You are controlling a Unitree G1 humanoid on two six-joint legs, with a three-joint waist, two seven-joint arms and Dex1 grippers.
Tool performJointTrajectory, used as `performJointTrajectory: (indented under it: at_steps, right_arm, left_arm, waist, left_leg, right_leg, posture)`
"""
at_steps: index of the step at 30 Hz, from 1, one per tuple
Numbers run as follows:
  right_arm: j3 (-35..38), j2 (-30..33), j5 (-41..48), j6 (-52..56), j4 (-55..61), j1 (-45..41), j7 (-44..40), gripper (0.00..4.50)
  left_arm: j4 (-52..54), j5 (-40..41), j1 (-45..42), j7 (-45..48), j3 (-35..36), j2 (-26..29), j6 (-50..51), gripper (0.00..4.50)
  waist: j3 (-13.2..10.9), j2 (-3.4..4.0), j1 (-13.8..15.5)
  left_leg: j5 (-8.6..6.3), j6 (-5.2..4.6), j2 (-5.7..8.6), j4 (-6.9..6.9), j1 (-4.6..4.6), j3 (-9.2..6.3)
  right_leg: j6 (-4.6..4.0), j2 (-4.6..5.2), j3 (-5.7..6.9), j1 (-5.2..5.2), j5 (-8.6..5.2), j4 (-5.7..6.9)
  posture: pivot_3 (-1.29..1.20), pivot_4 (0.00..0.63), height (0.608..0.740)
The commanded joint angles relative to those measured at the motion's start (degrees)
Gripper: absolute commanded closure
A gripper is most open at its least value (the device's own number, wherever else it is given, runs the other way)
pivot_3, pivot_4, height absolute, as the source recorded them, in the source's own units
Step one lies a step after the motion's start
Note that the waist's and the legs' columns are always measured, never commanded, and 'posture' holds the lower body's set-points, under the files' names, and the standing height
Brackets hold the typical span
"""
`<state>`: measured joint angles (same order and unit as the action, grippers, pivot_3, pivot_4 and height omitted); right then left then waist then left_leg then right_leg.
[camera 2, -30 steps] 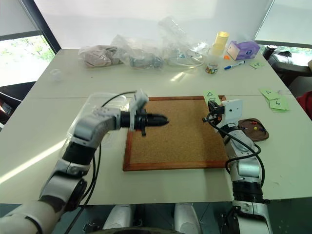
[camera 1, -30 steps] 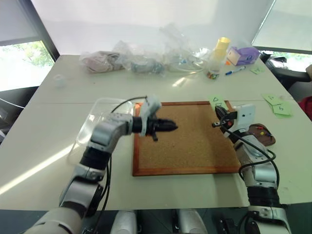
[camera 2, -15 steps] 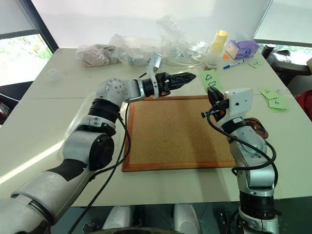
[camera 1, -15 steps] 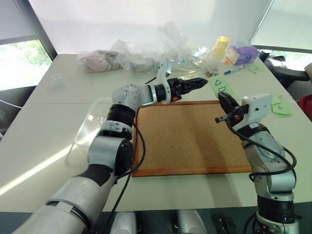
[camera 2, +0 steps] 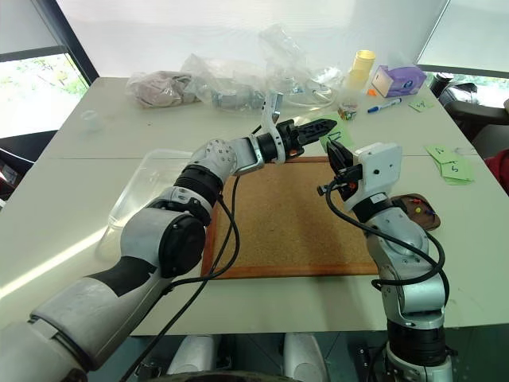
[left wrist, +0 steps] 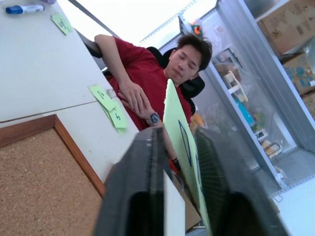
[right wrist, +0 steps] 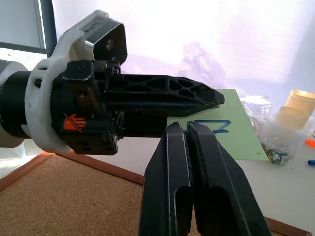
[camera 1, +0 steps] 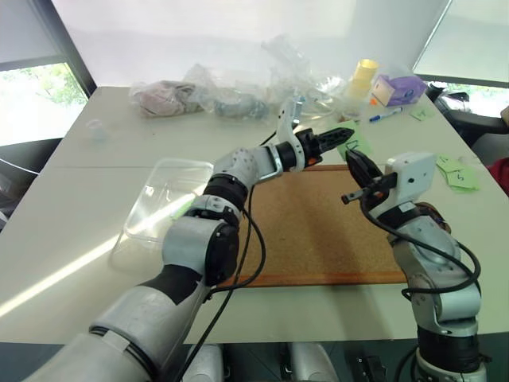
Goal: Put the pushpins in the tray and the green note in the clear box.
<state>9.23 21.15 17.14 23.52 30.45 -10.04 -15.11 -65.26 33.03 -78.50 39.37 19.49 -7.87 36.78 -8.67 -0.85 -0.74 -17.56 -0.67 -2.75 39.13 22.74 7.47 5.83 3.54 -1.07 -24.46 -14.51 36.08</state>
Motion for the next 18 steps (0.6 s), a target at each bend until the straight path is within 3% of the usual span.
performJointTrajectory:
  at_steps: [1, 11, 18]
  right_arm:
    - [0.39, 0.03, 0.43, -0.31, 2.72, -0.31, 0.02, 4.50]
    - [1.90, -2.75, 1.80, -1.27, 4.35, 0.25, 2.23, 4.50]
    - [4.27, -4.28, 4.18, 0.06, 6.92, 1.83, 5.03, 4.50]
  left_arm:
    - [0.53, -1.70, -1.86, 1.28, -1.06, -0.11, -1.95, 4.47]
    - [1.02, -11.68, 2.68, 4.44, -9.18, 1.06, -9.90, 4.47]
    - [1.63, -11.20, 3.82, 4.31, -7.61, 2.28, -8.73, 4.47]
  waist:
    - [0.00, 0.00, -0.01]
    - [0.00, 0.01, -0.01]
    - [0.00, 0.01, 0.11]
  left_leg:
    - [0.00, 0.00, 0.00, 0.00, 0.00, -0.01]
    - [0.00, 0.00, 0.00, 0.00, 0.04, 0.01]
    - [0.00, 0.00, 0.00, 0.03, 0.16, -0.04]
  right_leg:
    - [0.00, 0.00, 0.00, 0.00, 0.00, 0.00]
    - [0.00, 0.00, 0.00, -0.04, 0.00, 0.01]
    - [0.00, 0.00, 0.06, -0.11, 0.00, 0.00]
  posture:
    - [0.00, 0.150, 0.737]
    - [0.00, 0.150, 0.737]
    - [0.00, 0.150, 0.737]
